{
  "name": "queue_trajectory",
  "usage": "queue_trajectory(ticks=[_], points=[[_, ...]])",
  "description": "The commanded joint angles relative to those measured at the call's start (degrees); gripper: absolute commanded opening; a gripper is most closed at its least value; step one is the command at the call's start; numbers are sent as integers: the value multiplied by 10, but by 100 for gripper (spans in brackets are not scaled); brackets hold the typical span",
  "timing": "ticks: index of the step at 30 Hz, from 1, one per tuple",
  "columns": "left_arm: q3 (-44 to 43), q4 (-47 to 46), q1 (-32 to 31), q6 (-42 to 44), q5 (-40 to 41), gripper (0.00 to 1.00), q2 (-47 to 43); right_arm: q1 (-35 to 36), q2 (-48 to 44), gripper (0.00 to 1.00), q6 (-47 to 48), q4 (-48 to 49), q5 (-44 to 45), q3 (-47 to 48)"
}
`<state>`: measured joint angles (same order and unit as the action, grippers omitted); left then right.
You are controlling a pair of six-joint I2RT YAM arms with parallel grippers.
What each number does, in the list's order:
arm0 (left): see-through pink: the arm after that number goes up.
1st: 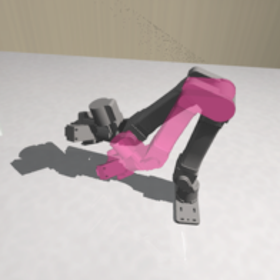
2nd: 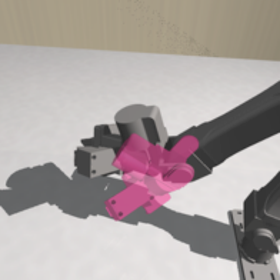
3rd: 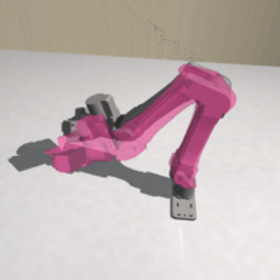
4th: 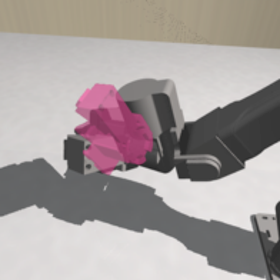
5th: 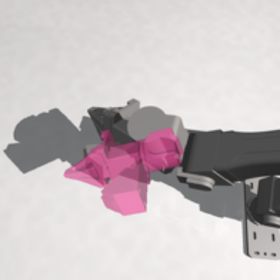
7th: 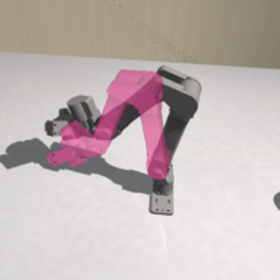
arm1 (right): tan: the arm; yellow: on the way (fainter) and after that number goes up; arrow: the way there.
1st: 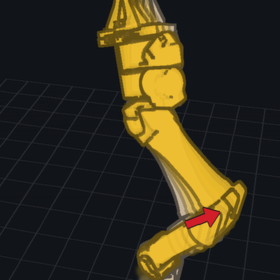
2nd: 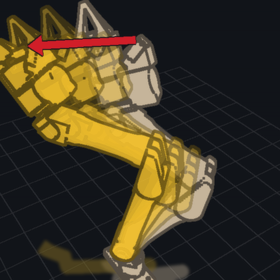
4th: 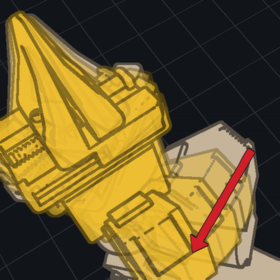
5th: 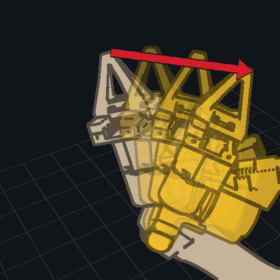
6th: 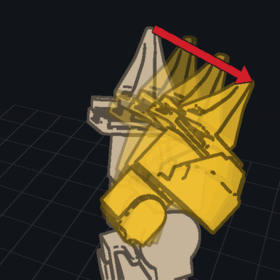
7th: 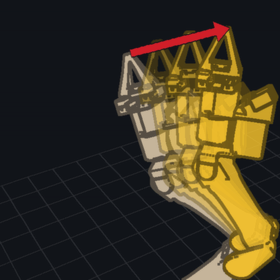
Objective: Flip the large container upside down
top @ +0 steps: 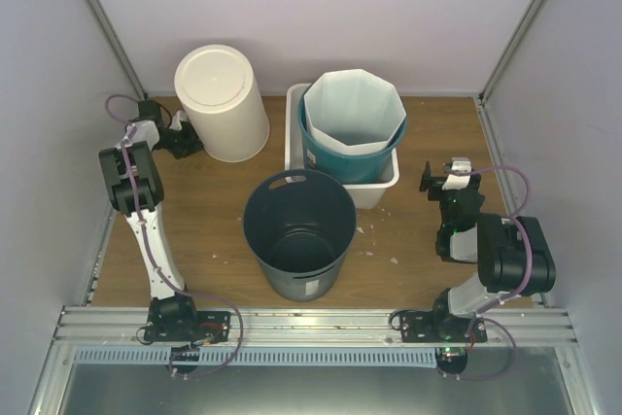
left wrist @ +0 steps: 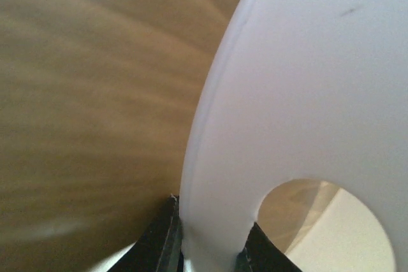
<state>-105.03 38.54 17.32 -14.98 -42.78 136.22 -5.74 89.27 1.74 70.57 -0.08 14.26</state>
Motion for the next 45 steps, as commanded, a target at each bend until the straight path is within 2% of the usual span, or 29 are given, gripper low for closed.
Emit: queue_trajectory(ticks=[1, 5, 11, 17, 20, 23, 25, 27, 31, 35, 39, 42, 45], points=[[-55, -20, -23, -21, -32, 0, 45, 4, 7, 100, 9, 27, 3, 5], [-107, -19, -35, -35, -37, 2, 85, 4, 8, 100, 9, 26, 3, 5], [-136, -40, -40, -63, -59, 19, 109, 5, 7, 100, 9, 26, 3, 5], [-173, -24, -57, -66, -51, 36, 118, 5, 7, 100, 9, 26, 3, 4], [-163, -18, -59, -61, -34, 45, 104, 4, 7, 100, 8, 26, 3, 5], [-127, -30, -57, -56, 4, 50, 73, 4, 7, 100, 8, 26, 3, 5], [-108, -32, -57, -50, 17, 63, 54, 5, 7, 100, 9, 26, 3, 4], [-92, -24, -57, -34, 30, 66, 37, 5, 7, 100, 8, 26, 3, 5], [4, -37, -54, 1, 71, 66, -42, 4, 7, 100, 9, 26, 3, 5], [94, -49, -49, 41, 81, 67, -176, 4, 8, 100, 8, 25, 3, 6], [159, -2, -50, 101, 67, 67, -288, 3, 8, 100, 7, 23, 3, 6], [197, 45, -49, 153, 87, 67, -375, 1, 7, 100, 7, 22, -8, 7], [209, 75, -48, 210, 111, 68, -467, 9, -26, 100, 5, -1, 29, 10]])
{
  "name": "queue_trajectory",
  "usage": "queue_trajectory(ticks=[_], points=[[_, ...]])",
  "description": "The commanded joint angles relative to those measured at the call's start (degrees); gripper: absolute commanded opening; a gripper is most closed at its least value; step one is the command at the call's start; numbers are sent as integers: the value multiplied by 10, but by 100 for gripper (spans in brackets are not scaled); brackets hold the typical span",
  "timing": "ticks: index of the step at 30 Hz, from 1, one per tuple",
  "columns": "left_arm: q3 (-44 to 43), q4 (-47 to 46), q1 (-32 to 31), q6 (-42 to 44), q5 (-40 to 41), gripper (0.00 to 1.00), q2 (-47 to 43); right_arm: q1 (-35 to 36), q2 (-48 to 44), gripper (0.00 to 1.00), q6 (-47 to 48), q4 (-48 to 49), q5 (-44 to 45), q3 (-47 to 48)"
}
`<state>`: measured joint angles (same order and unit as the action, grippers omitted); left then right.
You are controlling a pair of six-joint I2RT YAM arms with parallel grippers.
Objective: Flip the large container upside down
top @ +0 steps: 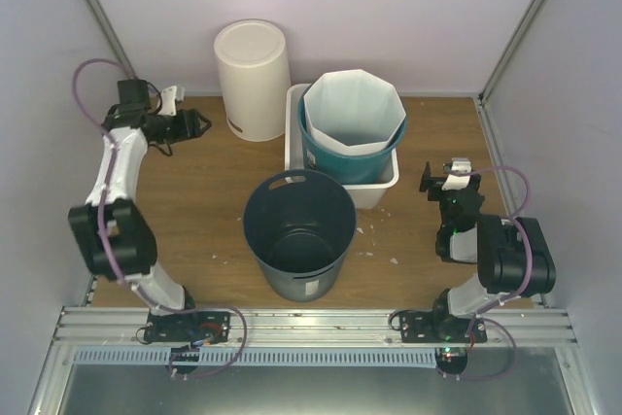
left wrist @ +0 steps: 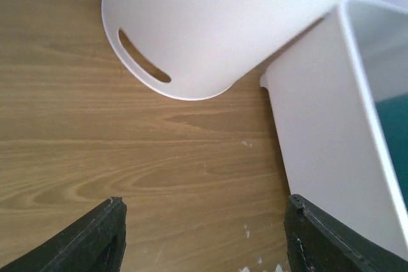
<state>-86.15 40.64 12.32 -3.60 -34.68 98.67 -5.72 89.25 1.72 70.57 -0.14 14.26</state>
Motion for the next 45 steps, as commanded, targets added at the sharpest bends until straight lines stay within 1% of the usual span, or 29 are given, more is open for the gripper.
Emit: queue_trajectory(ticks=[1, 3, 6, 7, 8, 10, 13, 15, 18, 21, 22, 24, 26, 28, 31, 34, 39, 41, 45], points=[[14, 68, 2, 115, 33, 68, -120, 9, -54, 100, 1, -44, 41, 21], [-5, 93, 0, 159, 34, 70, -174, 11, -123, 100, -10, -148, 55, 56], [-30, 96, -12, 199, 67, 77, -242, 13, -223, 100, -42, -290, 40, 116], [-43, 96, -18, 210, 79, 78, -256, 16, -253, 100, -54, -343, 41, 138], [-59, 101, -25, 218, 90, 78, -262, 16, -279, 100, -71, -395, 38, 162], [-97, 122, -35, 234, 86, 78, -261, 18, -321, 100, -105, -487, 14, 206], [-131, 153, -51, 250, 45, 78, -257, 27, -372, 100, -158, -610, -54, 260], [-122, 172, -84, 279, 18, 78, -259, 35, -406, 100, -179, -681, -100, 284], [-74, 179, -172, 331, 74, 77, -270, 46, -445, 99, -214, -789, -162, 316], [-30, 159, -227, 363, 136, 77, -264, 56, -471, 96, -247, -879, -236, 341], [-30, 158, -238, 366, 143, 77, -255, 57, -476, 95, -260, -912, -262, 349], [-53, 168, -259, 357, 140, 77, -219, 81, -483, 93, -285, -971, -300, 363], [-95, 186, -280, 349, 130, 76, -178, 101, -496, 92, -312, -1006, -334, 364], [-134, 194, -304, 344, 128, 76, -140, 121, -518, 92, -335, -1007, -374, 347], [-188, 224, -351, 353, 128, 74, -95, 157, -544, 91, -364, -1010, -395, 312], [-248, 285, -393, 377, 127, 70, -51, 195, -557, 91, -364, -1048, -369, 303], [-338, 366, -420, 430, 136, 69, -12, 204, -588, 92, -371, -1068, -360, 295], [-334, 372, -435, 445, 170, 68, -19, 204, -594, 92, -372, -1070, -363, 286], [-274, 372, -476, 479, 227, 65, -53, 206, -601, 93, -365, -1073, -366, 274]])
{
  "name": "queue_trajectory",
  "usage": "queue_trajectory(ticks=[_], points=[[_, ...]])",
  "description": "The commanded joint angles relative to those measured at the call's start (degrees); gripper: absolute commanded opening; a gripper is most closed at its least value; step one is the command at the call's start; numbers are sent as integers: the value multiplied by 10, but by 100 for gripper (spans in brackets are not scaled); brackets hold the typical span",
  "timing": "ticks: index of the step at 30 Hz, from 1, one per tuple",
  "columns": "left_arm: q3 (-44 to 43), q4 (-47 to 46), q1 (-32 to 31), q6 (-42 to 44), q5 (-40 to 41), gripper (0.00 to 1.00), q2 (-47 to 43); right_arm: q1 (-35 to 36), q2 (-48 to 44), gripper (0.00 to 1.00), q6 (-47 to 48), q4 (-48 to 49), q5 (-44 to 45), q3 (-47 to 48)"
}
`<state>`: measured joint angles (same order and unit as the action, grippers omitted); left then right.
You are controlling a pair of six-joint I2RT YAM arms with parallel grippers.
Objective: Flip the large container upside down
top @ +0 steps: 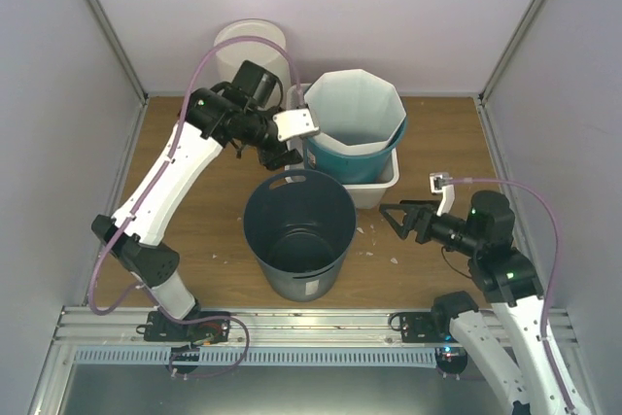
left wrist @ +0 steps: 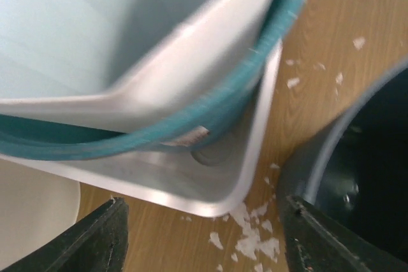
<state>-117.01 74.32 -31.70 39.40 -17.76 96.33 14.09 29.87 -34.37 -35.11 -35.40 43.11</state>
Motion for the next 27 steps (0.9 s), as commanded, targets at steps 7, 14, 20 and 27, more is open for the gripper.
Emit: queue_trajectory(ticks=[7, 14, 20, 27], points=[[102, 35, -69, 65, 84, 57, -61, 7, -13, 94, -5, -18, -18, -19], [110, 35, -71, 43, 120, 4, -33, 8, -33, 89, -10, -27, -52, -13], [112, 35, -71, 6, 152, 0, -24, 8, -45, 88, -20, -1, -140, -18], [129, 35, -62, -85, 125, 0, -40, 8, -54, 87, -82, 49, -222, -30]])
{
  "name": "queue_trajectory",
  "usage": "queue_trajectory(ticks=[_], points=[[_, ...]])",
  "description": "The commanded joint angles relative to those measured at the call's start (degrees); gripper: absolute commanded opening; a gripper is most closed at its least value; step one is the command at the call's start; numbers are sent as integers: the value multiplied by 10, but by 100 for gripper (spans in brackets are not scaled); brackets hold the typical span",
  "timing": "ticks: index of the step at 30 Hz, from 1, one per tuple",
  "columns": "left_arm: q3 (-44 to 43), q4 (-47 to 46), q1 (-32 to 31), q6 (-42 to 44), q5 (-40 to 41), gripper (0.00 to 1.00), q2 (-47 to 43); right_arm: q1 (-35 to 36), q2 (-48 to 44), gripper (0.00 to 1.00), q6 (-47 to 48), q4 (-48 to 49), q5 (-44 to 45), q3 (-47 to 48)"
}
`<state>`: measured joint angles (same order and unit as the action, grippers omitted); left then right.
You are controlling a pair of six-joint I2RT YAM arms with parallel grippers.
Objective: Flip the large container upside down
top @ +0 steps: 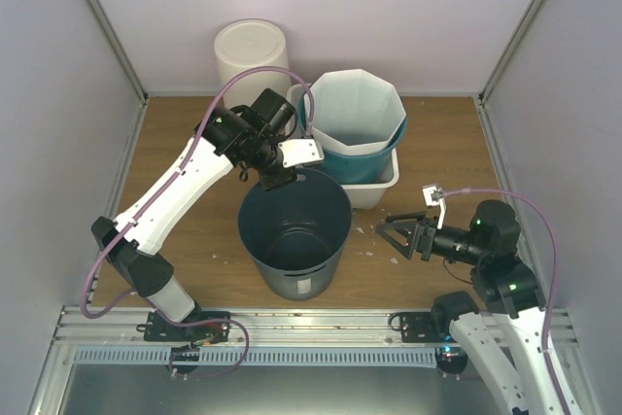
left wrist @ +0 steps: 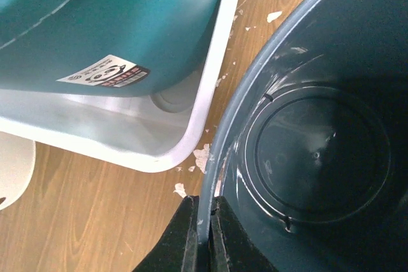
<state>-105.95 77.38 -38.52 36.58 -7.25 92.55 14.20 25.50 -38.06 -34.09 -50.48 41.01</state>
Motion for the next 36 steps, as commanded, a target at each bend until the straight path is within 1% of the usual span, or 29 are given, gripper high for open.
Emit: queue_trajectory(ticks=[1, 3, 5, 11, 13, 15, 17, 20, 23, 26, 28, 29, 30, 31, 33, 36], points=[[21, 5, 13, -71, 7, 0, -7, 6, -10, 86, -52, 43, -79, -9], [33, 5, 30, -96, -21, 0, -17, 7, -9, 86, -69, 56, -95, -8], [49, 5, 53, -115, -31, 0, -29, 7, -7, 86, -81, 64, -107, -4], [80, 5, 132, -138, -56, 0, -60, 7, -7, 83, -125, 107, -131, -17], [95, 4, 152, -145, -67, 0, -66, 7, -14, 82, -150, 136, -141, -34], [108, 5, 174, -153, -95, 0, -71, 8, -26, 79, -204, 199, -146, -63], [118, 4, 193, -163, -129, 0, -71, 15, -43, 78, -278, 292, -144, -101], [118, -8, 209, -177, -128, 0, -77, 38, -51, 77, -378, 426, -113, -151], [97, -5, 230, -182, -140, 0, -72, 93, -22, 76, -387, 470, -63, -149], [94, -8, 261, -186, -157, 0, -65, 186, 55, 76, -377, 536, 2, -141], [96, -10, 280, -188, -170, 0, -64, 257, 130, 76, -351, 563, 41, -116], [98, -11, 286, -188, -173, 0, -65, 291, 169, 77, -328, 560, 59, -91], [102, -13, 293, -190, -174, 0, -68, 328, 205, 76, -304, 542, 77, -62], [107, -18, 299, -191, -179, 0, -72, 350, 227, 74, -276, 512, 105, -29], [117, -24, 316, -191, -179, 0, -78, 372, 236, 73, -238, 446, 162, 29], [135, -40, 355, -198, -201, 0, -88, 378, 209, 73, -258, 430, 199, 41]])
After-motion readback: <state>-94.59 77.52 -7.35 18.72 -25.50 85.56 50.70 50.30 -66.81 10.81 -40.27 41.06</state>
